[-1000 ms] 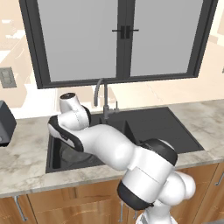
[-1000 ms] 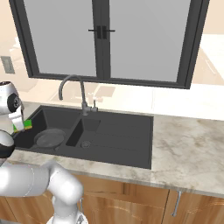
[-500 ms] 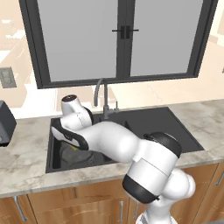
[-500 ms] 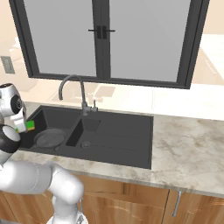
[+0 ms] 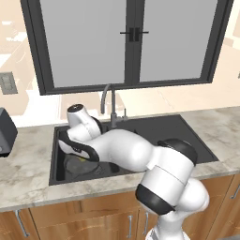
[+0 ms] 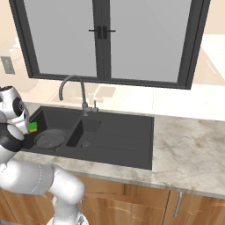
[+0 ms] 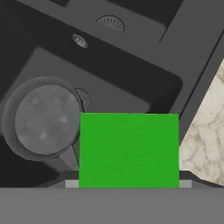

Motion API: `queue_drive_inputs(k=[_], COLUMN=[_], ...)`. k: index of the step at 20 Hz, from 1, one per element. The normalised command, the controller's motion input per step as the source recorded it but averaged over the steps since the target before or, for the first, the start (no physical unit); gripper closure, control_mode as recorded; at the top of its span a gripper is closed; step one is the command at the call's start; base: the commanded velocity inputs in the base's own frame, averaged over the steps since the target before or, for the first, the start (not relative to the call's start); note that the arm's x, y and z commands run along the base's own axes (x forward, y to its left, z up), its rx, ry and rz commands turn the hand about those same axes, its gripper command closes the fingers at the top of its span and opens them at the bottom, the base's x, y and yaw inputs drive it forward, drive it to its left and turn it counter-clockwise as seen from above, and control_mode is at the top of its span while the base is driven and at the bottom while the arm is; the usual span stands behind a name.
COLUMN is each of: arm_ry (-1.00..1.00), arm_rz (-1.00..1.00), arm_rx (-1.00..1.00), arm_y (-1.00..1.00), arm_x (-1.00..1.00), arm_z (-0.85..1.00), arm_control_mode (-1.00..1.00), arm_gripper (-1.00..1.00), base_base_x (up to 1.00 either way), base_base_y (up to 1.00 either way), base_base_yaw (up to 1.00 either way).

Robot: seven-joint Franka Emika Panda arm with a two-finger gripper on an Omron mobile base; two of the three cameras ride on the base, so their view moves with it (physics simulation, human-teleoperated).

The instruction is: Pick the pan and sponge and place them into the sink. Then turn on the water.

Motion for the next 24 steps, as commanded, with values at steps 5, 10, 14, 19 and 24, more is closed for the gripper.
queue_drive_inputs(k=[5, 10, 14, 19, 24], arm_ry=[-0.03, -0.04, -0.03, -0.05, -0.10], arm_rz=[-0.03, -0.03, -0.01, 0.00, 0.00], arm_rx=[0.03, 0.07, 0.07, 0.06, 0.01], arm_y=[-0.21, -0.15, -0.05, 0.00, 0.00], arm_x=[0.00, 0.02, 0.05, 0.09, 0.12], arm_z=[-0.10, -0.11, -0.13, -0.12, -0.07], arm_control_mode=[-1.00, -1.00, -1.00, -1.00, -1.00], arm_gripper=[1.00, 1.00, 1.00, 1.00, 1.00], base_base_x=[0.00, 0.00, 0.00, 0.00, 0.00], base_base_y=[0.00, 0.00, 0.00, 0.00, 0.00], base_base_yaw=[0.00, 0.00, 0.00, 0.00, 0.00])
